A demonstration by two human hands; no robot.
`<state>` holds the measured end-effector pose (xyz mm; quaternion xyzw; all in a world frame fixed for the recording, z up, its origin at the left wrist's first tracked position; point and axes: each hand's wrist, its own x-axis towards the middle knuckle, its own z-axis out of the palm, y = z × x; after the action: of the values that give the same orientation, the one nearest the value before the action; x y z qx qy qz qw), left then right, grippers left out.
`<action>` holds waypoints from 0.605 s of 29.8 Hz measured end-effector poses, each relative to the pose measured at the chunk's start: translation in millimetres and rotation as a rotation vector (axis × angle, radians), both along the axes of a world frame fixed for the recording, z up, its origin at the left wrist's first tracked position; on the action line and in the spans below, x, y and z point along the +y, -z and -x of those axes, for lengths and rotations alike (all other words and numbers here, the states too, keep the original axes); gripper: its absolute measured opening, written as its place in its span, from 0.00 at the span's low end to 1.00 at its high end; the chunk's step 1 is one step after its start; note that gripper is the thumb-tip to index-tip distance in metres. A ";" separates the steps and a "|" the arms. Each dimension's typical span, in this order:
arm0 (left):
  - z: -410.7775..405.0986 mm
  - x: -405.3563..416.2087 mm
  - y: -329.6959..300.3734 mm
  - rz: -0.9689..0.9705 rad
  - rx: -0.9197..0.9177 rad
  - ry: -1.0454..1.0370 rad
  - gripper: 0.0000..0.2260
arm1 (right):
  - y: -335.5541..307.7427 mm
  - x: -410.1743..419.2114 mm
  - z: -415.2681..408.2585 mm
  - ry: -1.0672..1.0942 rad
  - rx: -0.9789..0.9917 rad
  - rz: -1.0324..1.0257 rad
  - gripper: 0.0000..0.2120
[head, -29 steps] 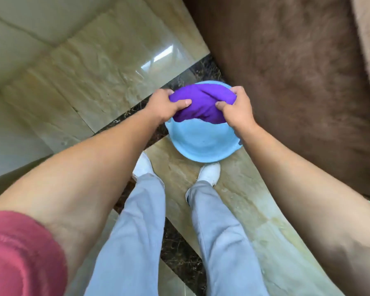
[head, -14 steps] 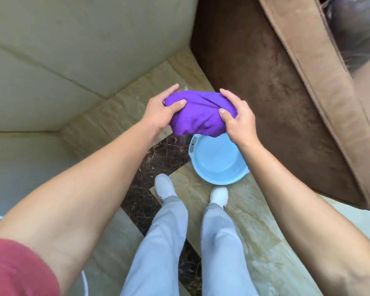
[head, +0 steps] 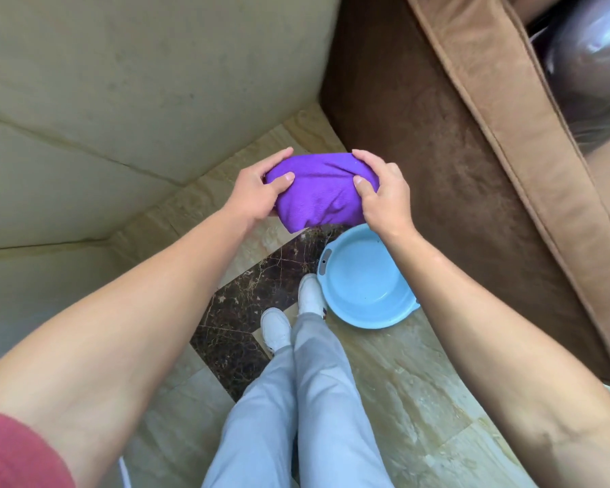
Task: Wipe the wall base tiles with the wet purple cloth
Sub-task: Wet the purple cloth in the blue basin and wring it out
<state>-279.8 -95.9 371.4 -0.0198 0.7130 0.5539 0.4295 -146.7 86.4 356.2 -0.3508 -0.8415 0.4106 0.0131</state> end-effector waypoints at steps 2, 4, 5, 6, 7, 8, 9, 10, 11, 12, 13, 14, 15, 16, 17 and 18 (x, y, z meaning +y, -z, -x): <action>8.7 12.4 8.7 0.015 0.024 -0.036 0.21 | 8.4 12.2 15.4 -0.019 -0.015 -0.019 0.20; 15.0 18.3 16.1 0.016 0.078 -0.053 0.20 | 17.4 19.5 28.7 -0.051 -0.031 -0.057 0.20; 20.0 21.8 22.9 0.020 0.096 -0.045 0.20 | 24.0 23.4 36.1 -0.050 -0.037 -0.066 0.20; 24.0 23.5 32.8 0.021 0.095 -0.040 0.19 | 31.4 25.6 41.8 -0.044 -0.046 -0.072 0.20; 30.0 27.0 47.4 0.027 0.094 -0.030 0.19 | 44.3 28.8 47.1 -0.033 -0.051 -0.085 0.20; 34.4 28.8 58.9 0.039 0.101 -0.026 0.19 | 54.9 31.1 52.2 -0.038 -0.051 -0.095 0.20; 38.9 31.6 76.1 0.053 0.107 -0.012 0.19 | 71.5 32.8 57.8 -0.044 -0.057 -0.112 0.20; 46.0 34.2 93.1 0.072 0.123 -0.007 0.18 | 87.2 34.3 67.2 -0.057 -0.057 -0.126 0.20; 55.2 37.2 111.8 0.098 0.136 -0.009 0.18 | 104.0 35.3 79.1 -0.070 -0.059 -0.138 0.20; 60.7 39.0 128.1 0.117 0.147 -0.012 0.18 | 120.1 35.5 88.3 -0.084 -0.069 -0.151 0.20; 67.9 41.7 145.9 0.132 0.159 -0.014 0.18 | 137.5 37.0 98.7 -0.088 -0.078 -0.168 0.20; 74.5 45.1 158.1 0.130 0.178 -0.015 0.18 | 150.2 40.0 107.7 -0.094 -0.075 -0.186 0.20; 84.6 49.7 182.3 0.120 0.201 -0.018 0.18 | 174.2 44.1 120.1 -0.103 -0.070 -0.212 0.21; 91.6 53.3 202.9 0.114 0.215 -0.014 0.18 | 194.8 48.8 128.7 -0.108 -0.067 -0.229 0.21; 97.1 56.5 221.7 0.114 0.227 0.000 0.17 | 210.8 53.2 135.3 -0.115 -0.072 -0.245 0.22; 103.6 55.0 248.0 0.126 0.246 0.000 0.17 | 236.2 53.5 145.2 -0.136 -0.072 -0.258 0.23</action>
<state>-383.4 -40.9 123.4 0.0215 0.7936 0.5063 0.3367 -291.9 139.9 120.0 -0.3028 -0.9090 0.2864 0.0001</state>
